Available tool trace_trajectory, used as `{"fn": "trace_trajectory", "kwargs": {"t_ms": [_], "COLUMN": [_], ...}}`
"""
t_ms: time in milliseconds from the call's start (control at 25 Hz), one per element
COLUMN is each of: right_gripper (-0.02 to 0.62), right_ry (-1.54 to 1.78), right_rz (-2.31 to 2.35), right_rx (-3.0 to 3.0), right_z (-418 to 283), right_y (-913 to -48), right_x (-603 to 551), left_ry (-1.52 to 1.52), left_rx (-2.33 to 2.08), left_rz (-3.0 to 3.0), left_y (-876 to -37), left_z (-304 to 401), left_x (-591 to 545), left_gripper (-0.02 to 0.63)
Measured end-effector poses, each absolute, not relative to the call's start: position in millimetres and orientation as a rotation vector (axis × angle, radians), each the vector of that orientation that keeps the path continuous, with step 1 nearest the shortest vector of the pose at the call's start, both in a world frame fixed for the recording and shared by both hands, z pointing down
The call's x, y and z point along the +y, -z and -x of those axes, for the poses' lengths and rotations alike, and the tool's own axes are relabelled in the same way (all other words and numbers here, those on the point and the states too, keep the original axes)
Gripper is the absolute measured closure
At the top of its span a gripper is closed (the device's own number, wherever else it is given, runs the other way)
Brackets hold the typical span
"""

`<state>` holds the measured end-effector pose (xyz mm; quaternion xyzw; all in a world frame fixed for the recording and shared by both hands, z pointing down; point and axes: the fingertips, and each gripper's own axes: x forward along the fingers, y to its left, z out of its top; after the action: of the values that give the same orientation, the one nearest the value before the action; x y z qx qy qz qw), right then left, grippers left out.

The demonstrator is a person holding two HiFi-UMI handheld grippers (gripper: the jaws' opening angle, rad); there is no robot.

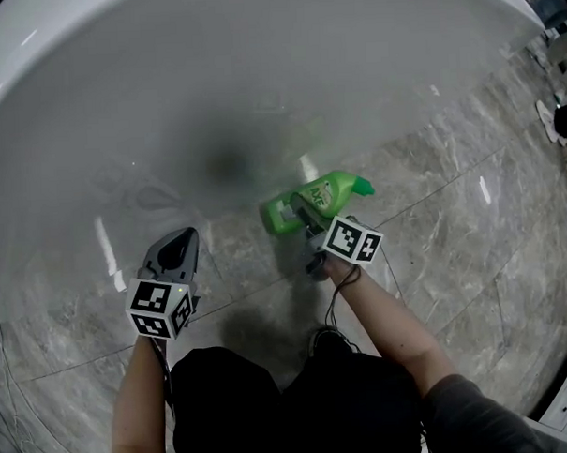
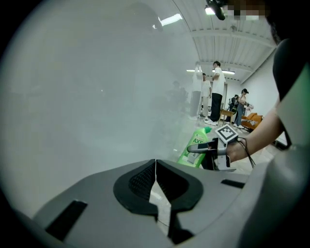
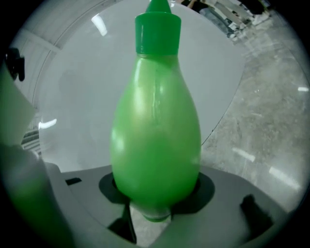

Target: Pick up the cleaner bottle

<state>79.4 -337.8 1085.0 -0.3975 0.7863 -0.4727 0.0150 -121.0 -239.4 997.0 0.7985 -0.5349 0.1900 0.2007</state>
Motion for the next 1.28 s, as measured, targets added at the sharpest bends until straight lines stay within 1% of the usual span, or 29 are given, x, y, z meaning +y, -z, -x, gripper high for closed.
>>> {"fn": "trace_trajectory", "kwargs": {"t_ms": [160, 440, 720, 960, 1120, 1280], "right_gripper": [0.394, 0.394, 0.394, 0.394, 0.394, 0.394], "right_ry": [1.511, 1.46, 1.464, 1.452, 1.523, 1.53], "right_rz": [1.117, 1.004, 0.997, 0.941, 0.943, 0.903], "right_rx": [2.319, 2.259, 2.271, 2.317, 2.328, 2.348], "right_z": [-82.9, -91.2, -79.0, -106.5, -107.5, -114.7], "right_y": [-1057.1, -979.0, -909.6, -794.5, -749.6, -668.4], "right_x": [-335.1, -331.5, -323.6, -266.8, -255.9, -231.1], "left_ry": [-0.483, -0.406, -0.412, -0.471, -0.48, -0.447], "left_rx": [-1.49, -1.475, -1.412, -1.392, -1.354, -1.333], "left_rz": [-2.256, -2.289, -2.238, -2.177, -2.147, -2.15], "left_y": [-985.7, -943.3, -907.1, -806.7, -757.0, -674.9], "left_z": [118.3, 105.7, 110.9, 81.2, 73.1, 52.9], "left_x": [-241.1, -236.8, -229.4, -179.6, -187.0, -181.9], "left_gripper": [0.591, 0.591, 0.591, 0.591, 0.591, 0.591]}}
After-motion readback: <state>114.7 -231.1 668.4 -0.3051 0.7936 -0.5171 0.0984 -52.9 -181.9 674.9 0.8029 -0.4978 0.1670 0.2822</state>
